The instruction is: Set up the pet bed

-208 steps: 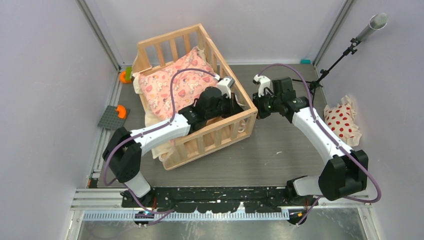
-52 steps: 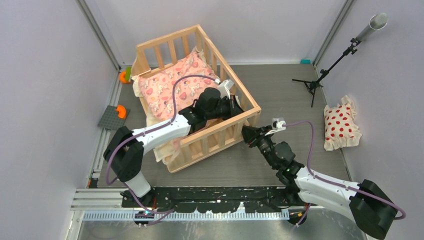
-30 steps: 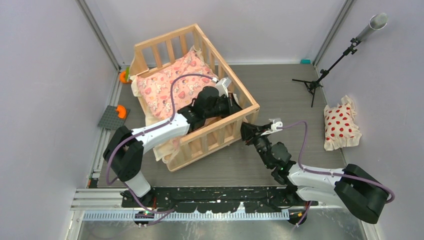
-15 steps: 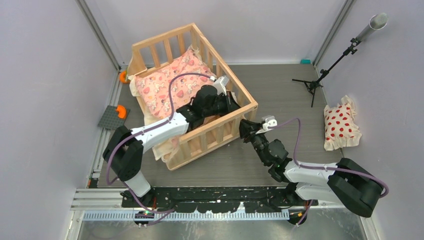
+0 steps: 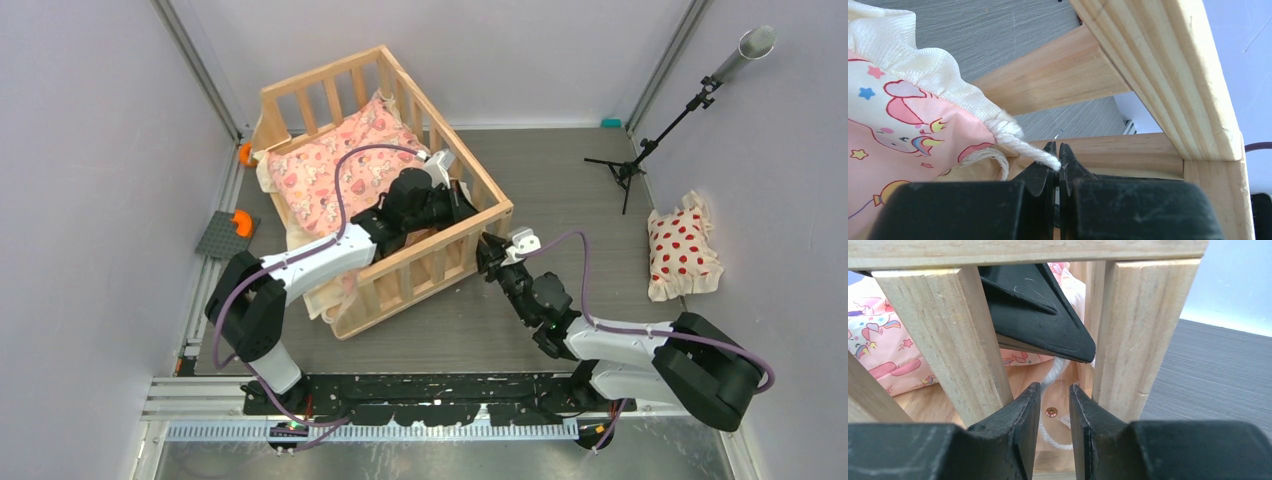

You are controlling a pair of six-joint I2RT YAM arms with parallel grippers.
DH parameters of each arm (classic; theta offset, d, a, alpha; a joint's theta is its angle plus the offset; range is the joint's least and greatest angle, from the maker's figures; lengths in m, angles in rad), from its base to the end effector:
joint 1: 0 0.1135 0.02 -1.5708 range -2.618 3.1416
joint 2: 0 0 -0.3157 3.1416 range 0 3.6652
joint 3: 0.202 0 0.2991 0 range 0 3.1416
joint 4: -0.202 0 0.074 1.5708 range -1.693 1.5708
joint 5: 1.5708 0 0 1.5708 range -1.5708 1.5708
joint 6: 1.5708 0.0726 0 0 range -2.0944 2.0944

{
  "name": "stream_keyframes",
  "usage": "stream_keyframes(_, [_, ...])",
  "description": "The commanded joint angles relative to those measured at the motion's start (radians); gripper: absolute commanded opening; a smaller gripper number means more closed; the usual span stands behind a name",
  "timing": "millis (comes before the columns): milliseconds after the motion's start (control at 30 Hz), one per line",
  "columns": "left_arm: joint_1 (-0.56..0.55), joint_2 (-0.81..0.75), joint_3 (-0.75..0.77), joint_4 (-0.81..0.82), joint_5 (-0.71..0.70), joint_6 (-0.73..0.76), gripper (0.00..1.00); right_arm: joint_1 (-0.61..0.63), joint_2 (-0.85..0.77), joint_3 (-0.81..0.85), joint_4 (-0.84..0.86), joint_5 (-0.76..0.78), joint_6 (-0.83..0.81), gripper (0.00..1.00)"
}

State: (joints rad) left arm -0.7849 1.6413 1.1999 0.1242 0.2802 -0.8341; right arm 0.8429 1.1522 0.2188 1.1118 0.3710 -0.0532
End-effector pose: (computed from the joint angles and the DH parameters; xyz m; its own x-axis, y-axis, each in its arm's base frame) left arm 0.3179 -0.3460 0.3127 -0.7890 -0.2179 -0.5744 0.4178 0.4953 -0.7617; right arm 0.1884 0.1719 0.2273 0.1423 0.0852 -0.9862 -0.4515 0.8922 0.0119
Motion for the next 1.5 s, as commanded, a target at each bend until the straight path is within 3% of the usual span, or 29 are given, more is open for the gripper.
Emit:
stream_keyframes(0, [-0.054, 0.005, 0.018, 0.028, 0.094, 0.013, 0.00, 0.007, 0.050, 0.088, -0.020, -0.049, -0.020, 0.35])
stream_keyframes(167, [-0.054, 0.001, 0.016, 0.029, 0.097, 0.012, 0.00, -0.001, 0.104, 0.100, 0.021, -0.005, 0.009, 0.25])
stream_keyframes(333, [-0.054, 0.003, 0.012, 0.035, 0.103, 0.010, 0.00, -0.004, 0.122, 0.084, 0.097, 0.000, 0.025, 0.01])
stream_keyframes(467, [-0.054, 0.002, 0.002, 0.051, 0.104, 0.010, 0.00, -0.004, 0.067, 0.052, 0.069, 0.018, 0.028, 0.01])
stream_keyframes(533, [-0.053, 0.006, 0.003, 0.052, 0.100, 0.010, 0.06, -0.002, 0.019, 0.035, 0.028, 0.022, 0.036, 0.01])
stream_keyframes(800, [-0.053, 0.010, 0.023, 0.028, 0.094, 0.023, 0.29, -0.003, -0.267, 0.045, -0.423, 0.011, 0.093, 0.00])
stream_keyframes(900, [-0.053, 0.003, 0.024, 0.021, 0.087, 0.030, 0.43, -0.003, -0.357, 0.061, -0.583, 0.009, 0.122, 0.01])
stream_keyframes(1100, [-0.053, -0.009, 0.024, -0.003, 0.086, 0.045, 0.45, -0.004, -0.474, 0.141, -0.906, -0.051, 0.171, 0.01])
stream_keyframes(1167, [-0.053, -0.014, 0.031, -0.021, 0.089, 0.059, 0.52, -0.003, -0.493, 0.181, -1.001, -0.078, 0.171, 0.01])
stream_keyframes(1467, [-0.053, -0.064, 0.051, -0.211, 0.054, 0.205, 0.59, -0.003, -0.538, 0.385, -1.374, -0.140, 0.165, 0.01])
